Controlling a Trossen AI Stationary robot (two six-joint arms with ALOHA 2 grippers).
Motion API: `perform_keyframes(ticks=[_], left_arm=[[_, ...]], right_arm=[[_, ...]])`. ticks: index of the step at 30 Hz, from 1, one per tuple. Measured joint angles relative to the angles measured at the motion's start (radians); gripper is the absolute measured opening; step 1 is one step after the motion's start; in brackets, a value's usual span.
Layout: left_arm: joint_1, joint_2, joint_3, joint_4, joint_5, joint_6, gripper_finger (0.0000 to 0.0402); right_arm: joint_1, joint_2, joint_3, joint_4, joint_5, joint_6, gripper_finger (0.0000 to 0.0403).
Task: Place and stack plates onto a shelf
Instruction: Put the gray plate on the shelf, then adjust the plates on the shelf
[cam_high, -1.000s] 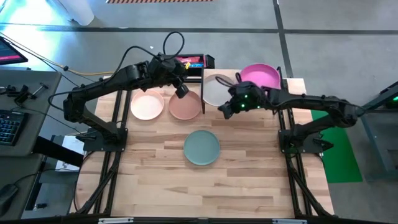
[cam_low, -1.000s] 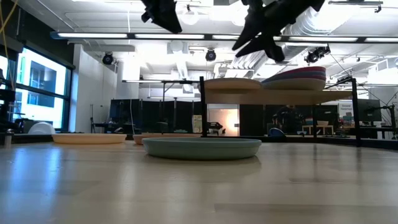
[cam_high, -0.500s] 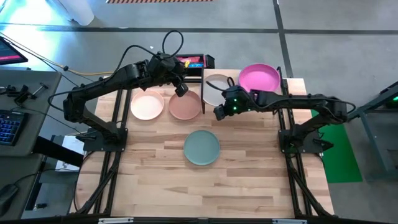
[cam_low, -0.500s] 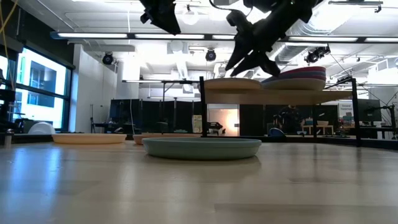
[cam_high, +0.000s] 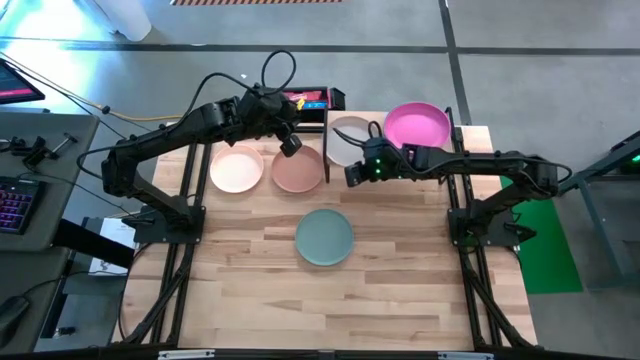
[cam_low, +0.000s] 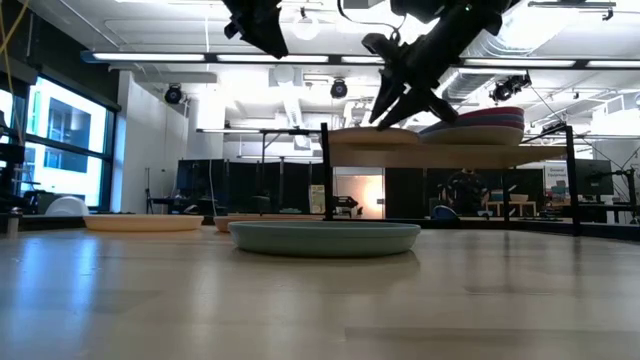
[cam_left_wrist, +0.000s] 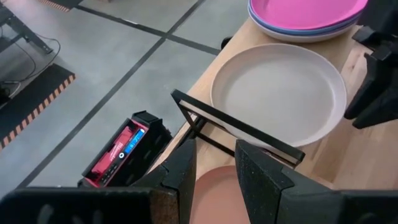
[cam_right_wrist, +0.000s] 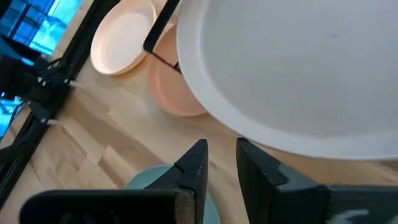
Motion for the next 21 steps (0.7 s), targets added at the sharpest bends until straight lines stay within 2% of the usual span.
perform_keyframes(ticks=[10, 17, 21], left_arm=[[0.000, 0.000, 0.000, -0.013, 0.000, -0.008, 0.0102], [0.000, 0.000, 0.000, -0.013, 0.000, -0.009, 0.0102], [-0.001, 0.000, 0.000, -0.015, 0.010, -0.017, 0.0102]], right_arm=[[0.000, -0.034, 0.000, -0.052, 0.128, 0.042, 0.0067], [-0.006, -0.085, 0.000, -0.073, 0.116, 0.024, 0.0067], [-0.022, -0.150, 0.000, -0.115, 0.187, 0.005, 0.0067]])
